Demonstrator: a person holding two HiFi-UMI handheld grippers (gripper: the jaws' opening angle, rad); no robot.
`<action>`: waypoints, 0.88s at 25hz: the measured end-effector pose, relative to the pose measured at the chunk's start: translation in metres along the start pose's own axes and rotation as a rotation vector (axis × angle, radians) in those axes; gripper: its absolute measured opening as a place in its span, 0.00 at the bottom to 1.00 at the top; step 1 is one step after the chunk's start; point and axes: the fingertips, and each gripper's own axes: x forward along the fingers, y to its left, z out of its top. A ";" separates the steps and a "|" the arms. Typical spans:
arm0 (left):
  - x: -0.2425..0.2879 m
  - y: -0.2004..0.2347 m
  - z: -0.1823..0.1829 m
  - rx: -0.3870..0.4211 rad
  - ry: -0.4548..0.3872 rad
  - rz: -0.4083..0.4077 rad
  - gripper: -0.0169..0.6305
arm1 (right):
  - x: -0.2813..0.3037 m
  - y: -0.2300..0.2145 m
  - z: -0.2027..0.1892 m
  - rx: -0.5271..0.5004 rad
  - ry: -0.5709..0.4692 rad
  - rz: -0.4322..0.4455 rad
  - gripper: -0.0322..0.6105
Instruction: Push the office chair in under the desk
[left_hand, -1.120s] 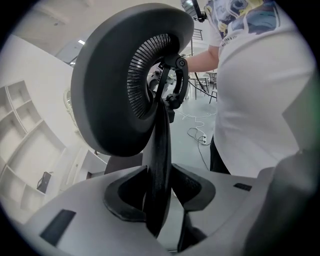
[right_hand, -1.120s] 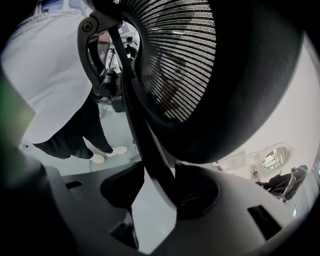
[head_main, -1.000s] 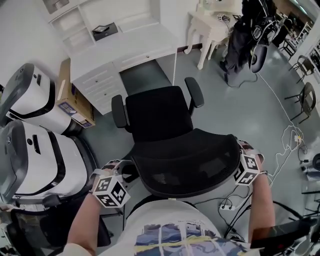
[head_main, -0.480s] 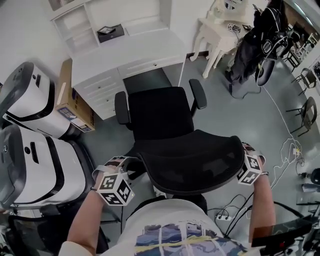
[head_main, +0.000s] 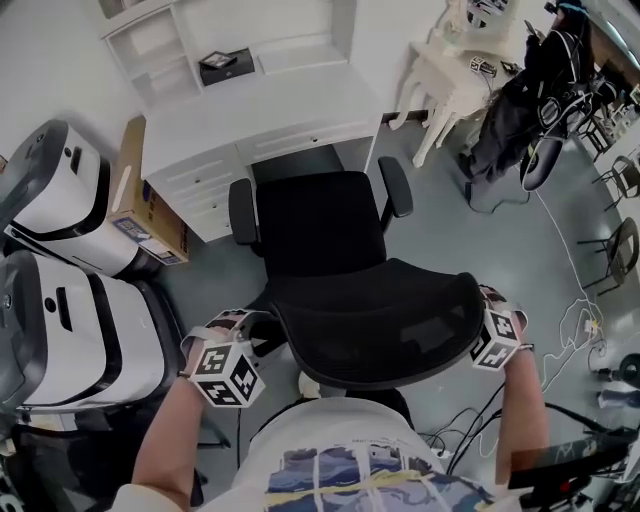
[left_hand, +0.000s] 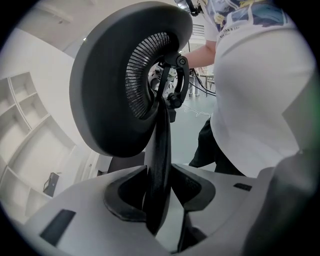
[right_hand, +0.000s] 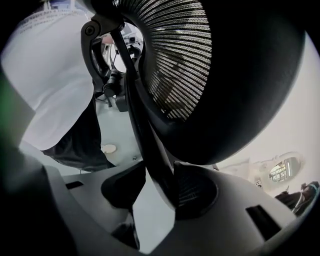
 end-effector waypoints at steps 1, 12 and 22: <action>0.003 0.003 0.001 -0.010 0.004 -0.001 0.27 | 0.002 -0.005 -0.002 -0.008 -0.002 0.006 0.35; 0.034 0.047 0.019 -0.075 0.033 0.019 0.27 | 0.026 -0.077 -0.017 -0.077 -0.042 0.023 0.35; 0.057 0.082 0.034 -0.122 0.054 0.028 0.26 | 0.043 -0.132 -0.029 -0.124 -0.061 0.040 0.35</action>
